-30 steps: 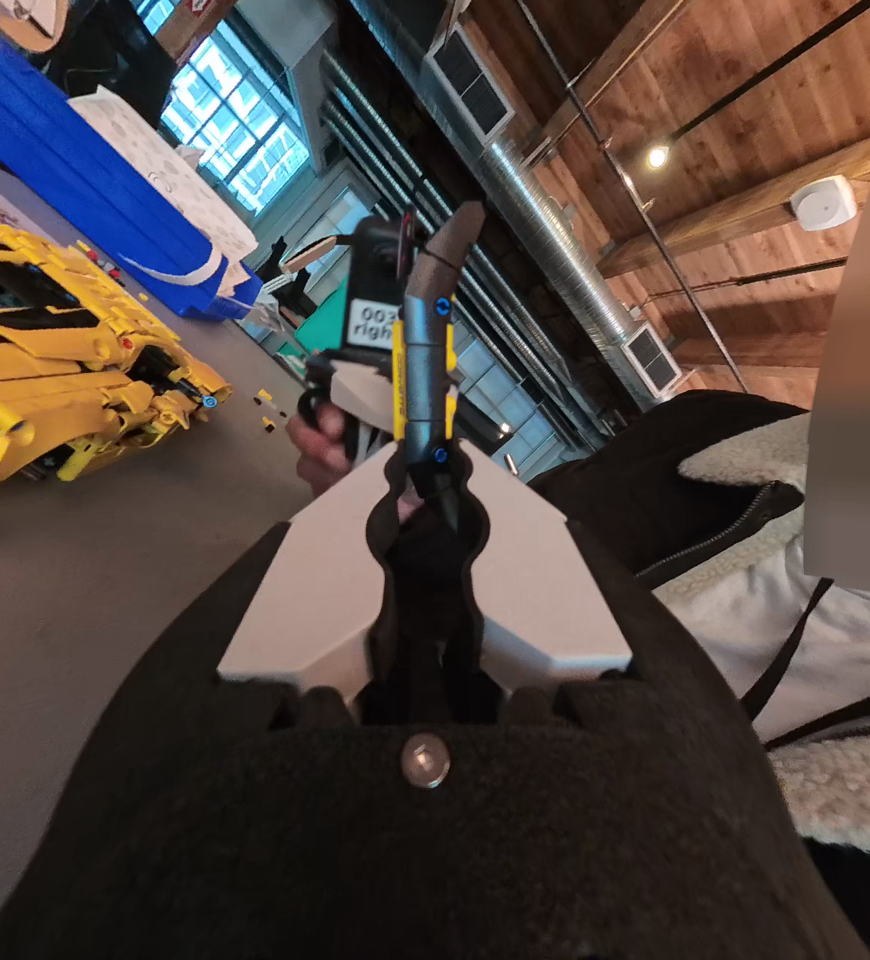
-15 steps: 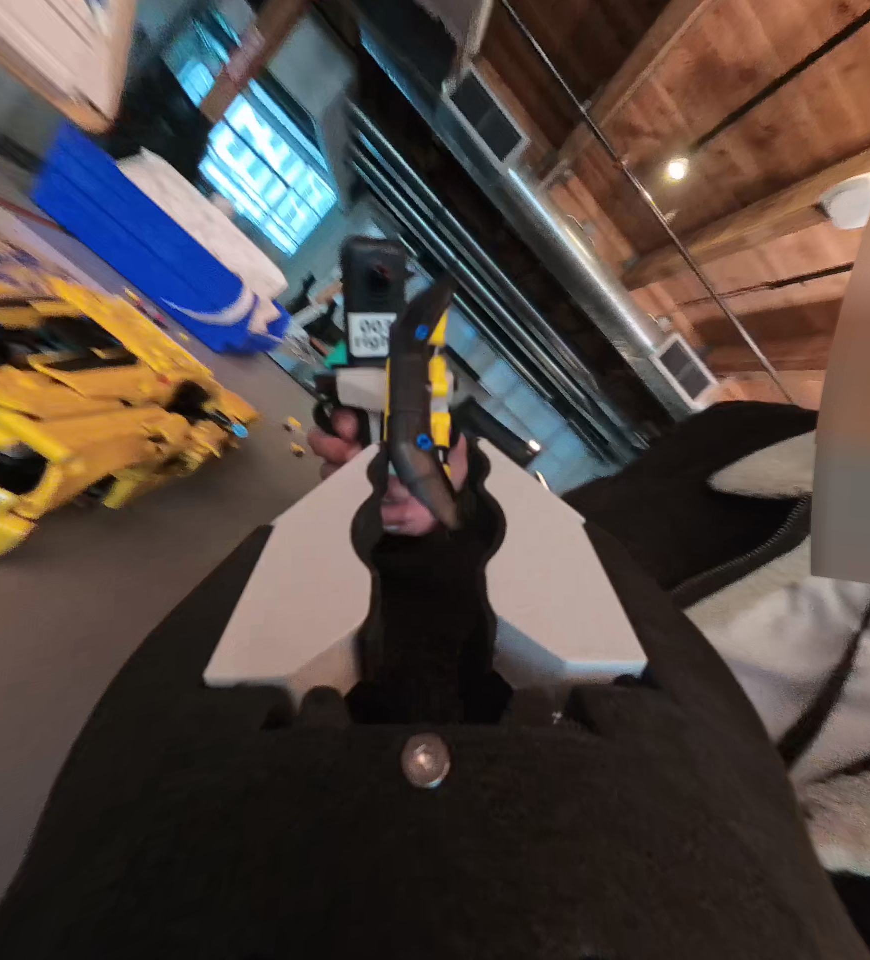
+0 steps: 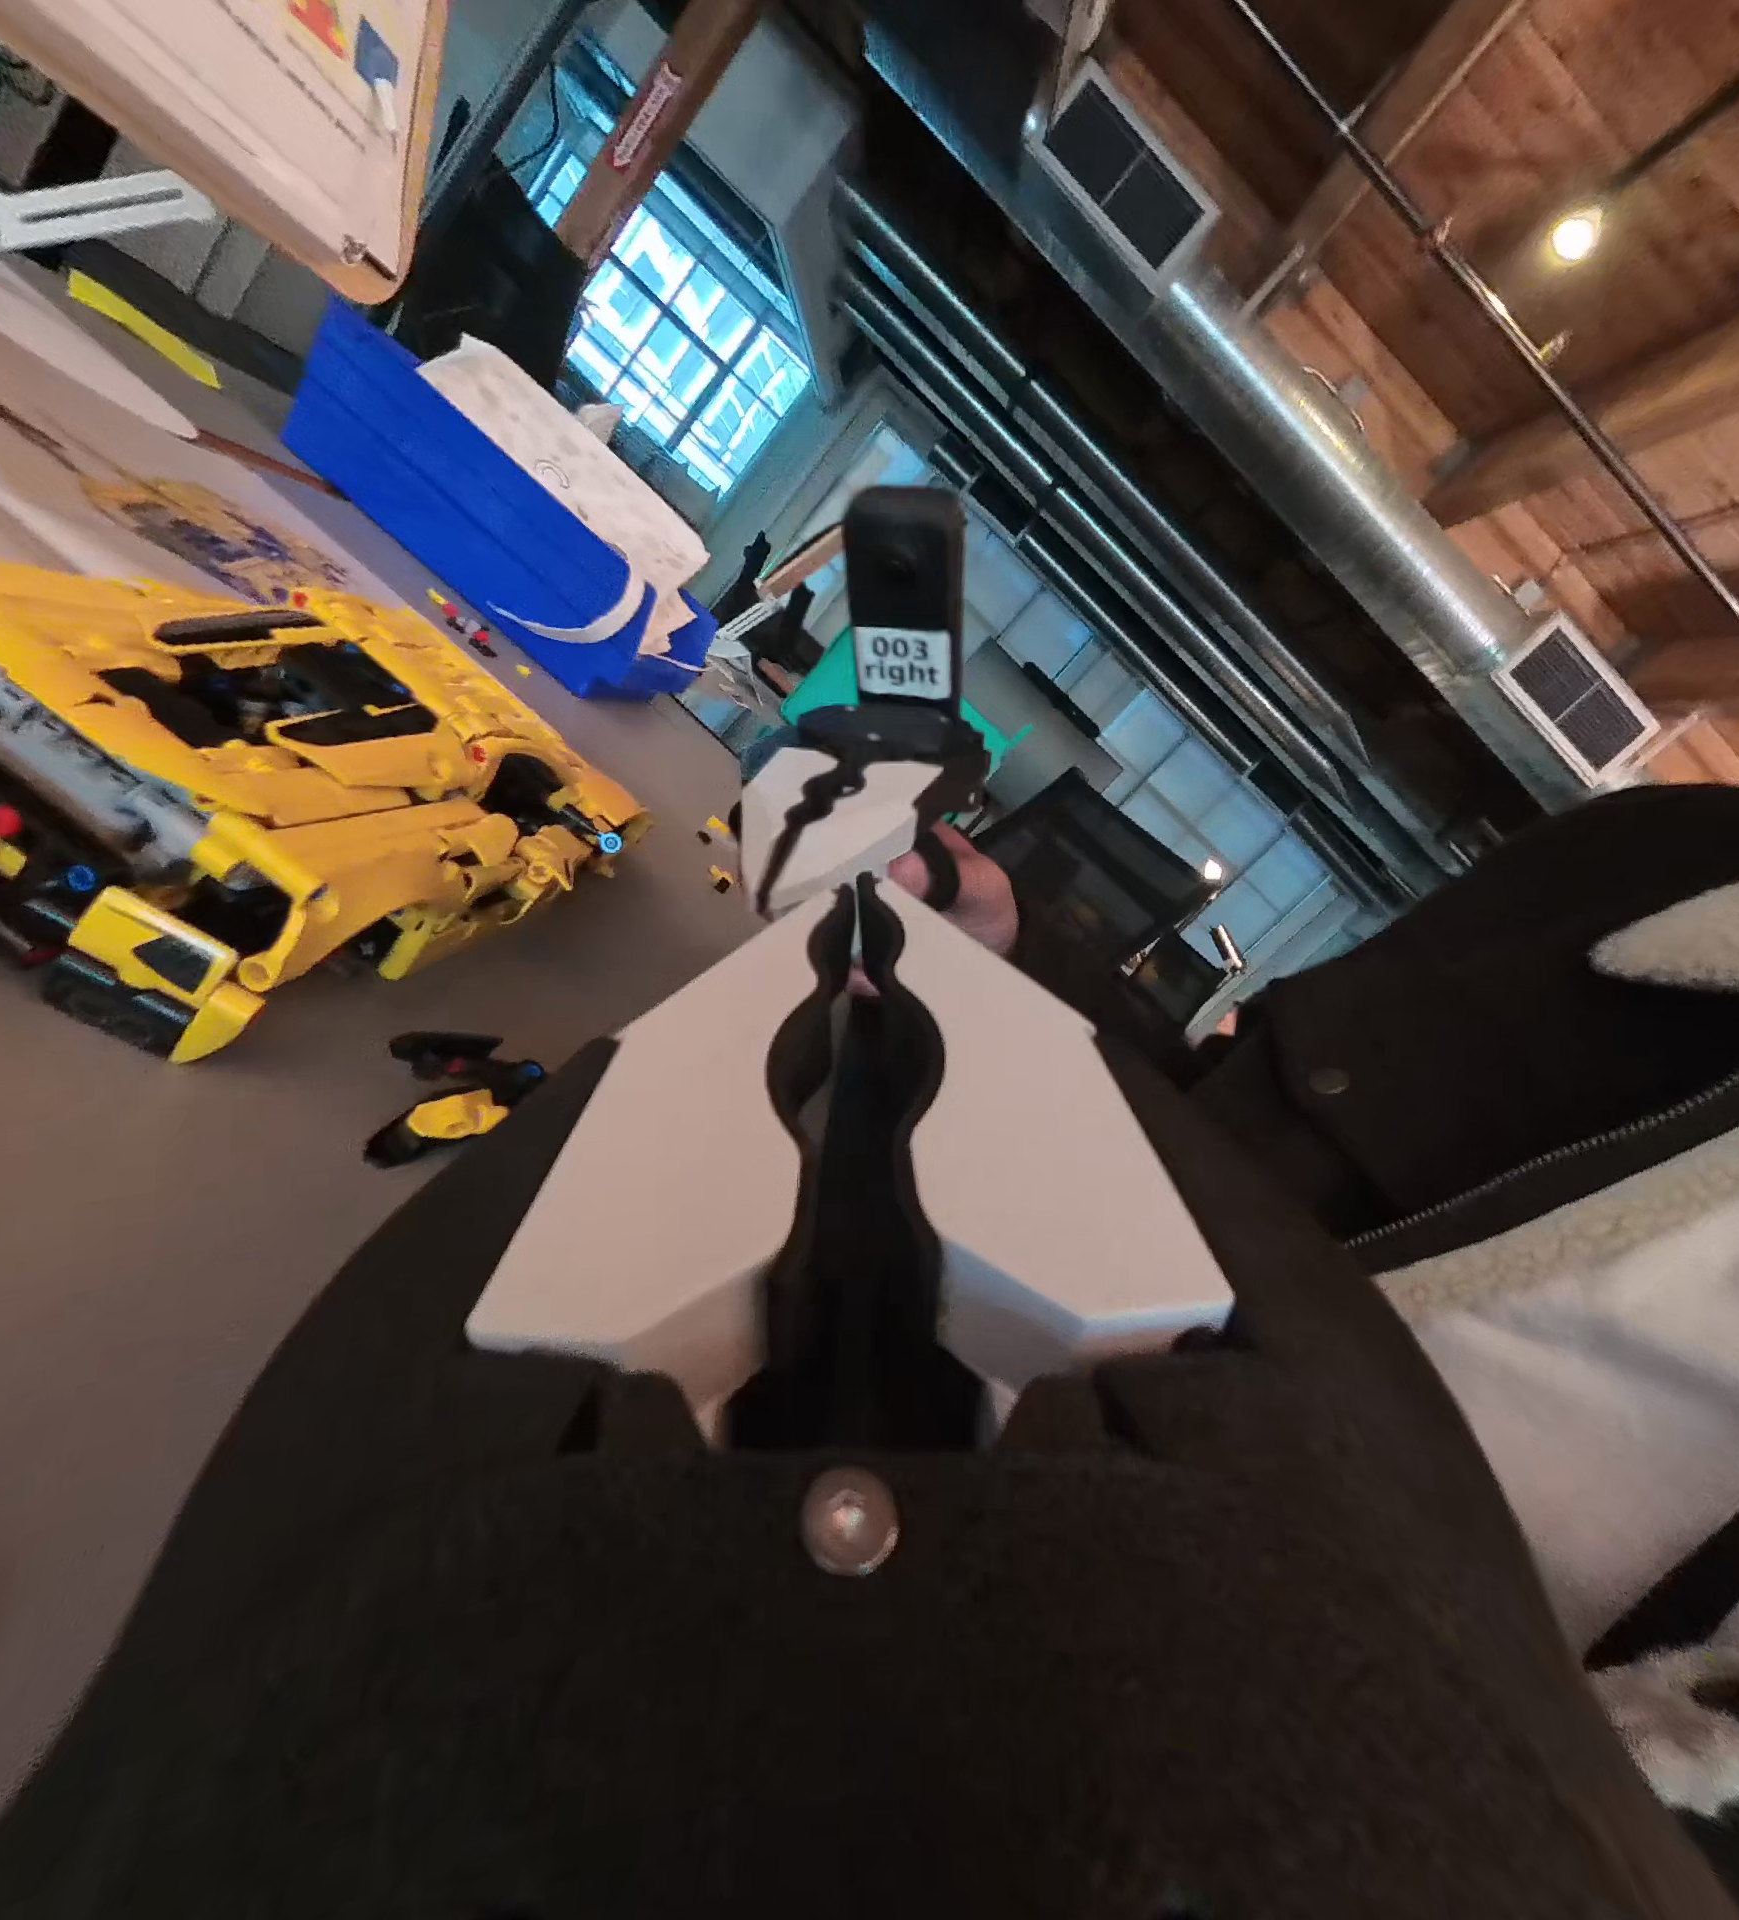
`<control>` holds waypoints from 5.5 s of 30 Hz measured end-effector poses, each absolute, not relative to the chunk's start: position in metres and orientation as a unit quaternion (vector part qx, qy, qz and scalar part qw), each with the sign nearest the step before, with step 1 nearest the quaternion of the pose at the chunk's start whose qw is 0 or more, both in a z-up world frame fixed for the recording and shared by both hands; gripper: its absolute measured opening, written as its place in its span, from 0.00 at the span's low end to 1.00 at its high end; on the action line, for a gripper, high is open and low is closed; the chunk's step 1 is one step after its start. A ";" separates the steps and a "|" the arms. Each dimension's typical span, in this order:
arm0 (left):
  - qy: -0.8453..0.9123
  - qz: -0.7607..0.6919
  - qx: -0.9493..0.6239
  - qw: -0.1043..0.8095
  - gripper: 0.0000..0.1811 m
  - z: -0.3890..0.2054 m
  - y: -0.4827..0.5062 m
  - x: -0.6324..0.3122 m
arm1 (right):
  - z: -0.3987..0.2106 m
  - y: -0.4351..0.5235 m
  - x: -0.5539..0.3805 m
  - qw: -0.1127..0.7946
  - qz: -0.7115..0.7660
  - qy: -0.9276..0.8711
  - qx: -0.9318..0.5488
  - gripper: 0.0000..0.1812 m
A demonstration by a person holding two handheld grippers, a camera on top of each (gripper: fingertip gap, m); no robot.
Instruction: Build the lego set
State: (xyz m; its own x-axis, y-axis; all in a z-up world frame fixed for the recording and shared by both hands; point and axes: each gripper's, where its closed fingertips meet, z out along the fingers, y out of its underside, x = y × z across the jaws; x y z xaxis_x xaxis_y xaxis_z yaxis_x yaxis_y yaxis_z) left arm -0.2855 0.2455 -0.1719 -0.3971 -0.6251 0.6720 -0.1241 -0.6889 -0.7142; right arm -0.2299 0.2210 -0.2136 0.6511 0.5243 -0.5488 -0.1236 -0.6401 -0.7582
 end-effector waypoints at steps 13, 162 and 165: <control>0.353 -0.718 -0.550 0.240 0.03 -0.176 0.263 -0.280 | -0.300 0.233 -0.244 0.269 0.126 -0.181 -0.938 0.22; 0.391 -0.746 -0.534 0.077 0.12 -0.189 0.215 -0.268 | -0.191 0.223 -0.270 0.423 0.533 -0.126 -0.722 0.04; 0.391 -0.750 -0.526 0.086 0.12 -0.185 0.215 -0.270 | -0.187 0.223 -0.272 0.419 0.551 -0.120 -0.711 0.04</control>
State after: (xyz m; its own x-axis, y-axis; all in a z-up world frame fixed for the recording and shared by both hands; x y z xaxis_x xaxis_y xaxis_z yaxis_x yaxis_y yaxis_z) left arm -0.2695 0.2147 -0.1850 -0.4312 -0.5412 0.7220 -0.2819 -0.6793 -0.6775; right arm -0.2720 0.2226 -0.1868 0.3634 0.6328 -0.6838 -0.2911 -0.6201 -0.7285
